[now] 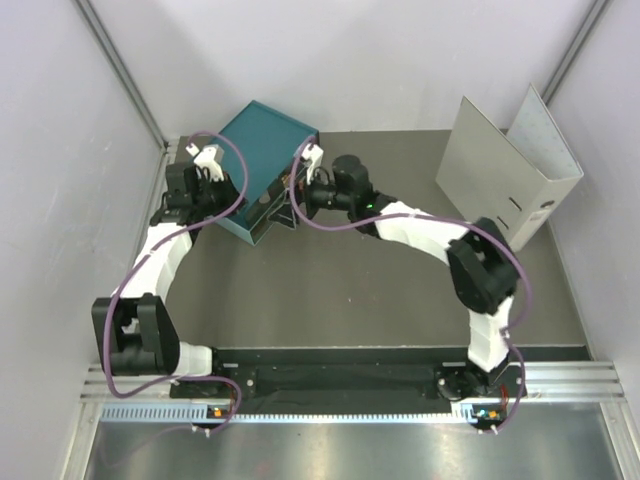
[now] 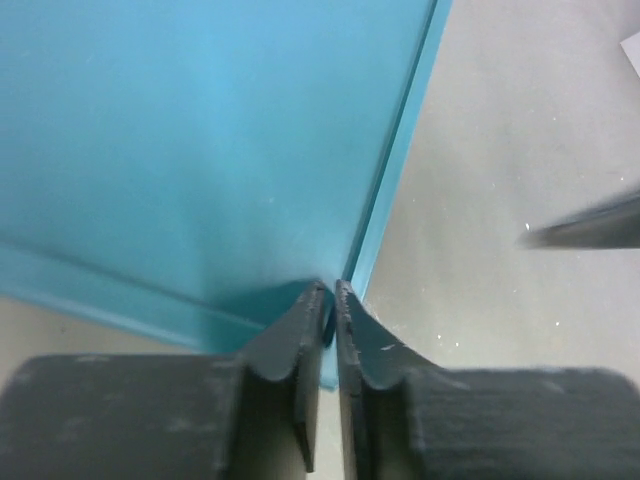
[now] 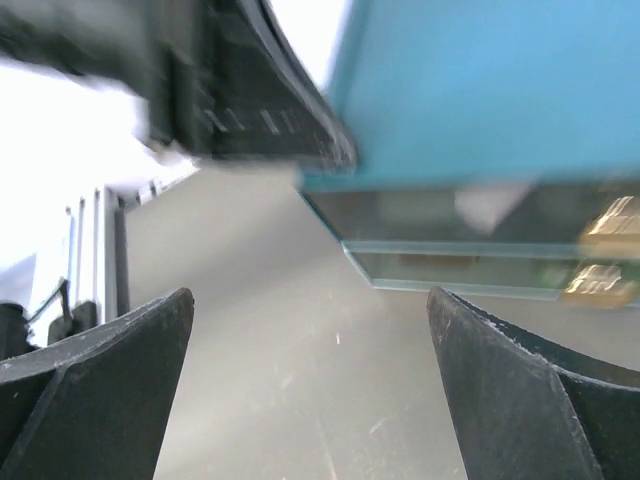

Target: Organize the makeup

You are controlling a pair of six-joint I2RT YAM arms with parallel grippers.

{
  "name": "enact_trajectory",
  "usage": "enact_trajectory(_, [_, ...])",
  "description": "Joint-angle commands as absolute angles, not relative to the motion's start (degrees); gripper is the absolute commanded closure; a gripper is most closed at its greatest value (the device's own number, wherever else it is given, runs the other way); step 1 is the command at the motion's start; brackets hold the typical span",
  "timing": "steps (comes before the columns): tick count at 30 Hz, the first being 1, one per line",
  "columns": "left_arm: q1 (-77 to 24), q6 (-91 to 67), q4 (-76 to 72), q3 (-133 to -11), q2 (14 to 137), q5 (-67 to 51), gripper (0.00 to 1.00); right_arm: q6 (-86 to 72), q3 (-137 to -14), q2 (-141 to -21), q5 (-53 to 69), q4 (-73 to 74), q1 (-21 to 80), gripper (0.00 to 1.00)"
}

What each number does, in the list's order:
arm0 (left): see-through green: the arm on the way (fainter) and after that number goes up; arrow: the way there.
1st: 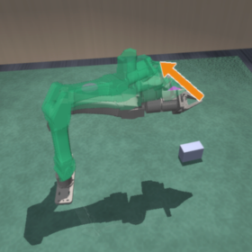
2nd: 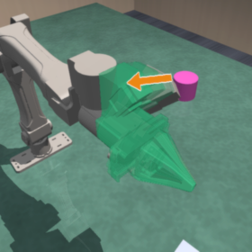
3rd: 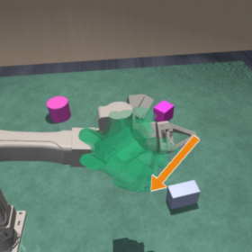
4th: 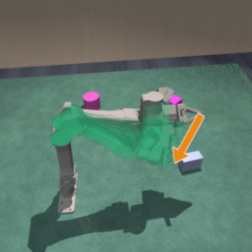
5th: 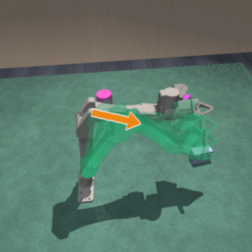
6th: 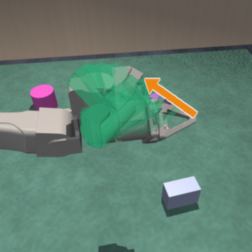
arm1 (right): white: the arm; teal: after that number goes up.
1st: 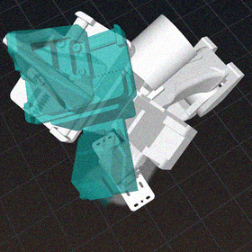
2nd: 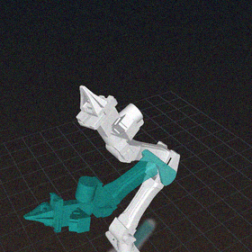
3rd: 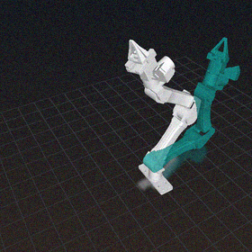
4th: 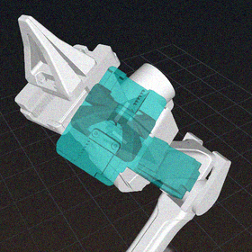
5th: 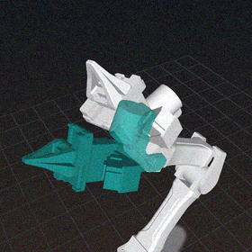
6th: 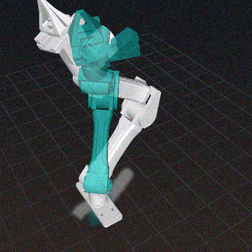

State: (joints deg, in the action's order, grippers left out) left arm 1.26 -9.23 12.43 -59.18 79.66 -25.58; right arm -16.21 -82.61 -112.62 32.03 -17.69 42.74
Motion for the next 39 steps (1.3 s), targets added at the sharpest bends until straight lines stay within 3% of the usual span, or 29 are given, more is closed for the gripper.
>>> enact_trajectory(1, [0.2,-9.5,26.1,-58.1,77.5,-25.8,0.77,-10.6,-81.0,-103.5,29.1,-16.0,42.7,0.0])
enact_trajectory(6, [0.2,-11.1,25.6,-61.1,73.4,-25.1,0.54,-9.6,-79.1,-99.2,23.8,-12.8,41.8,0.0])
enact_trajectory(7, [0.2,-11.0,27.1,-62.0,73.5,-25.3,0.02,-9.6,-78.9,-98.8,23.6,-12.1,41.7,0.0])
enact_trajectory(22, [0.2,-10.3,27.6,-64.1,71.5,-31.9,0.01,-9.5,-68.9,-86.5,3.3,-0.4,38.7,0.0])
enact_trajectory(32, [-6.5,-7.5,25.8,-62.7,71.4,-36.6,0.01,-11.7,-58.5,-78.7,-4.4,4.5,36.7,0.0])
enact_trajectory(39, [-14.8,-11.0,19.8,-58.0,71.8,-29.6,0.01,-13.1,-53.8,-76.9,-9.1,6.5,35.5,0.0])
